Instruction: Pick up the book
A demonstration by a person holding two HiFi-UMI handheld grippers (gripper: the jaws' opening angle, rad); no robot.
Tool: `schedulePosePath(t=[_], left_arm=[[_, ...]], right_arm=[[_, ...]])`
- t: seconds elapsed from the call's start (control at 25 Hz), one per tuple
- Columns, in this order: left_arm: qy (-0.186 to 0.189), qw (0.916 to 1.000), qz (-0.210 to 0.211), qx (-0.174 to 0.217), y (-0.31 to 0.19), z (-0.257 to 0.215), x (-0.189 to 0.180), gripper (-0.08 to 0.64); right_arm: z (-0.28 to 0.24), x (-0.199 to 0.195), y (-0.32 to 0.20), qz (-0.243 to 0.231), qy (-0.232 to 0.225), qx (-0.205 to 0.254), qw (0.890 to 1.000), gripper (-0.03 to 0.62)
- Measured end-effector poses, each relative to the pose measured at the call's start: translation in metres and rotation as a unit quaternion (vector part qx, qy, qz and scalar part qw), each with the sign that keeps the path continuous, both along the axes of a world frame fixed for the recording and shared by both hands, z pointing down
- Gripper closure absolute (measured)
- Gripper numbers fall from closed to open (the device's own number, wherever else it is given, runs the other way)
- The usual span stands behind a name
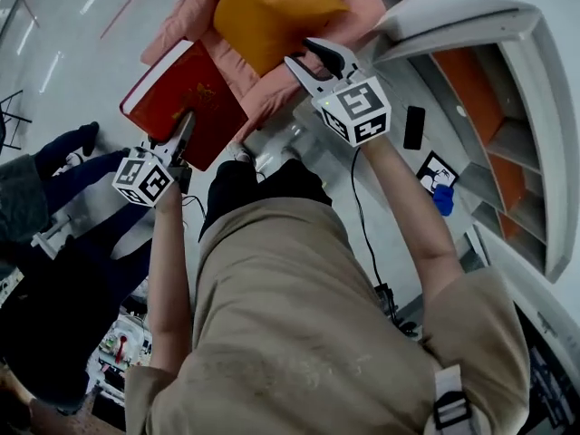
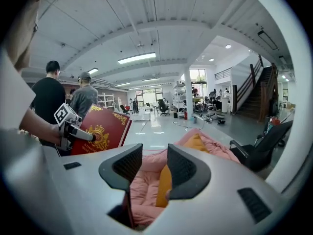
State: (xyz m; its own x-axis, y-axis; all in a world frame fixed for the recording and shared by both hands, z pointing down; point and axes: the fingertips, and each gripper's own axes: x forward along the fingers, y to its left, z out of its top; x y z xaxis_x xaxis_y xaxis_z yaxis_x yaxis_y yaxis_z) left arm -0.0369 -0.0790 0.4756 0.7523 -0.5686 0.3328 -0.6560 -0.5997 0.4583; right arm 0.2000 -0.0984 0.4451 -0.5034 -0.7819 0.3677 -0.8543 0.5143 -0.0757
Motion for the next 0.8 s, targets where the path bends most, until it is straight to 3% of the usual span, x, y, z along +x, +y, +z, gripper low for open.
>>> schedulePosePath(t=[0.4, 0.8], left_arm=[[-0.010, 0.9946, 0.094, -0.042, 0.049, 0.010, 0.128, 0.319], [-0.027, 0.9881, 0.136, -0.065, 0.090, 0.013, 0.135, 0.319]], right_arm=[[0.014, 0.111, 0.081, 0.067, -0.006, -0.020, 0.998, 0.426], [0.030, 0.137, 0.135, 0.112, 0.002, -0.040, 0.993, 0.426]])
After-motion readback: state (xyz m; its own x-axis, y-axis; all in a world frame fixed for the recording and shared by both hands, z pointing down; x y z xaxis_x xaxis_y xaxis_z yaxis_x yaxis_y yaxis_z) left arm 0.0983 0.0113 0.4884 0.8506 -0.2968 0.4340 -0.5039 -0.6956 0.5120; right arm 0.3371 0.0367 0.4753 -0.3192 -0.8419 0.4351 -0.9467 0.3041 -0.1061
